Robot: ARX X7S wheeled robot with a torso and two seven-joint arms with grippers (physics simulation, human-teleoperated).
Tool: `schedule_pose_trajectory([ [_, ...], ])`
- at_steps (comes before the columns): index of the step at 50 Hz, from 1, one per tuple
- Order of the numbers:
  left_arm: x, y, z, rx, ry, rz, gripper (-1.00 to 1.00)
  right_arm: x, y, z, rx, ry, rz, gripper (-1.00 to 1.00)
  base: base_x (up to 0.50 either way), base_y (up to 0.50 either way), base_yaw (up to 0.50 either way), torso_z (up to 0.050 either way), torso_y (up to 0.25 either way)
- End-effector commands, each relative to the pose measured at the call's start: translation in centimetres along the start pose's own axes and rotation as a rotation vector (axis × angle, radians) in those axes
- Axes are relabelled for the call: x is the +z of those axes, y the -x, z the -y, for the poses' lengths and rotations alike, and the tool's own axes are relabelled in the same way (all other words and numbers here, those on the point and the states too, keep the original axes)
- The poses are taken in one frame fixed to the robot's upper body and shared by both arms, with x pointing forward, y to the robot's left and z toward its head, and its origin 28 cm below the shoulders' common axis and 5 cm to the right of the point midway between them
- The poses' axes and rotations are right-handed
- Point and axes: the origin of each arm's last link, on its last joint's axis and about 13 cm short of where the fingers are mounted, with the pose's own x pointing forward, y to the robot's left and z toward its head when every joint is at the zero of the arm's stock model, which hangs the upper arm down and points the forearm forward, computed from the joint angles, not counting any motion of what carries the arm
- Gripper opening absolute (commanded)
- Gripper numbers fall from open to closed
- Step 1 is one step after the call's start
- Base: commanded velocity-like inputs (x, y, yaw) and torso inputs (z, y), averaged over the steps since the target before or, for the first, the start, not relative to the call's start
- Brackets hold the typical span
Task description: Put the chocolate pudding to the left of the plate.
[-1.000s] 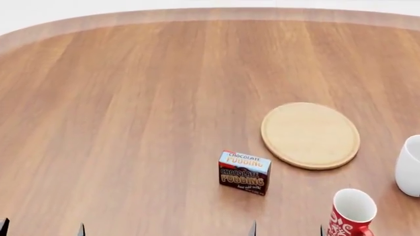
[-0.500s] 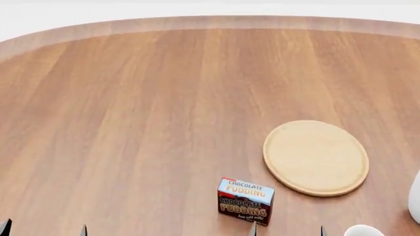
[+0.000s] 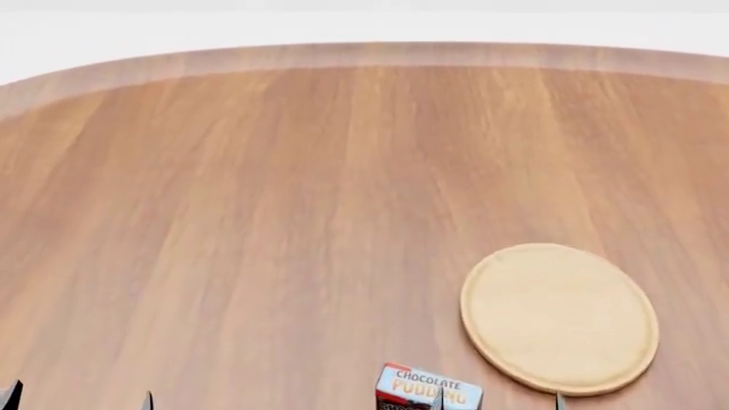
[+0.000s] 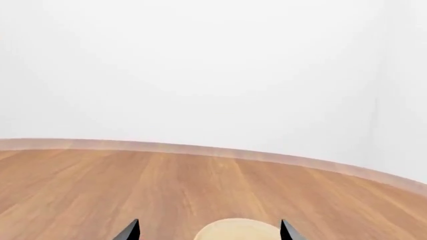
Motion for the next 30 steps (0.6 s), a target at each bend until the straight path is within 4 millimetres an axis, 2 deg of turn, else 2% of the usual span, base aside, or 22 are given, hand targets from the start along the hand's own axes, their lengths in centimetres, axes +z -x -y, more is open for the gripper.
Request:
schedule_pose_trajectory([
  [1,0.06,0.03,-0.01,-0.001,0.000,0.002,1.00,0.06,0.05,-0.03,0.003,0.002,0.000,1.00,0.23,0.00,0.00,0.000,0.000],
  [30,0.06,0.07,0.02,-0.003,0.001,0.000,1.00,0.00,0.10,-0.06,0.010,0.006,-0.001,1.00,0.24,0.00,0.00,0.000,0.001],
])
